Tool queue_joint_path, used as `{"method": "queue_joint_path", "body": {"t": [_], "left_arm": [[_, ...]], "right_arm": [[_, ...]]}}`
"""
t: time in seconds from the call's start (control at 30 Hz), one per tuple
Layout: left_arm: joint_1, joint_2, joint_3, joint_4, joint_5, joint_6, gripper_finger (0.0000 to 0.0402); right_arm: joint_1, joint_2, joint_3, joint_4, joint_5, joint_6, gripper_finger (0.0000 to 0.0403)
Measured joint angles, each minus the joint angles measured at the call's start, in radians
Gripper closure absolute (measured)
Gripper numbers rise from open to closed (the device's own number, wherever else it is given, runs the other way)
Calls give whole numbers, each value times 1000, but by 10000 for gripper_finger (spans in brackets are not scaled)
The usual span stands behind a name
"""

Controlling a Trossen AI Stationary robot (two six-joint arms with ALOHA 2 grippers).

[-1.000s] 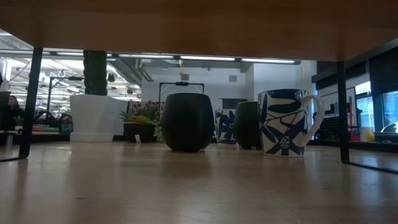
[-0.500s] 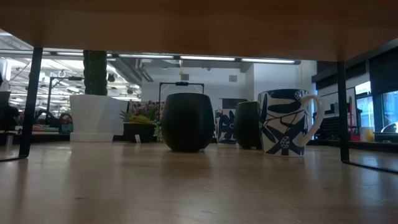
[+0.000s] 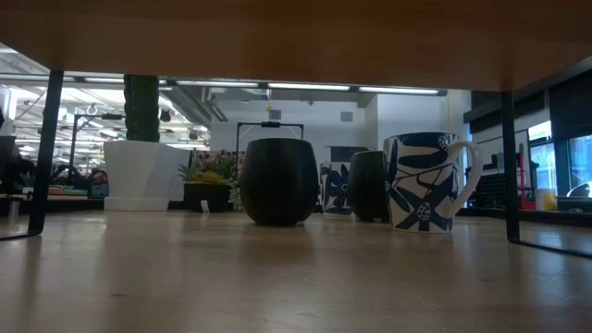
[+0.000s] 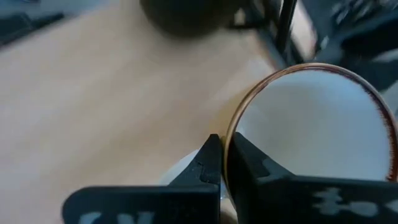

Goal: Place coffee mugs
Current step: Put the light yellow mug on the shelf

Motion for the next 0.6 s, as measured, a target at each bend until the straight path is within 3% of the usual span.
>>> {"method": "queue_joint_path", "body": {"t": [0.6], "left_arm": [[0, 0, 0, 0, 0, -7, 264]], "right_arm": [[24, -1, 1, -1, -95, 23, 403]]}}
